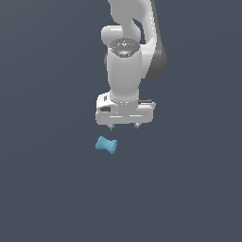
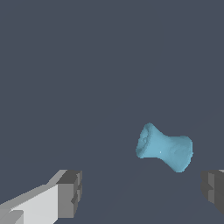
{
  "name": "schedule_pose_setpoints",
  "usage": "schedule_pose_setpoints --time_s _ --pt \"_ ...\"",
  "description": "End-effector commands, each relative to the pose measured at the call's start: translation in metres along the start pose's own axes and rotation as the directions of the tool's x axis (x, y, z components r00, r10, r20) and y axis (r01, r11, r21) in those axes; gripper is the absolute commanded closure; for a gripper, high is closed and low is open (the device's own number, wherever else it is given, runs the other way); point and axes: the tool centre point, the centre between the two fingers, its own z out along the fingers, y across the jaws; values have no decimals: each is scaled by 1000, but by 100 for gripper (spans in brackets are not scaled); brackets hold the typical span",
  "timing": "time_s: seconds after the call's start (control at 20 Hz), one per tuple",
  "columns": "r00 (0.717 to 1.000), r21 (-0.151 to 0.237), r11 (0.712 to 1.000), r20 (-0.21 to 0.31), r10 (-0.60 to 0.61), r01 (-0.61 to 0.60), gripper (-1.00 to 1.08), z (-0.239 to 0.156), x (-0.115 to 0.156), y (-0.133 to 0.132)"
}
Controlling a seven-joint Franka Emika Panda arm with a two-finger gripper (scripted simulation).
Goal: Pick up the object and move it to a goal position.
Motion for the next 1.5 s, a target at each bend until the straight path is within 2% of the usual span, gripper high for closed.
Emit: schedule_pose_setpoints --time_s 0.0,0.5,0.8,1.1,1.45 --pt "1000 0 1000 1 -7 7 -92 1 0 1" --pt "993 -5 993 7 -115 115 -92 12 -1 10" --pt "972 -8 972 15 -234 234 -92 24 -2 19" --pt "927 -8 927 26 -375 375 -92 39 -5 31" --pt "847 -2 848 36 -530 530 -92 56 -8 44"
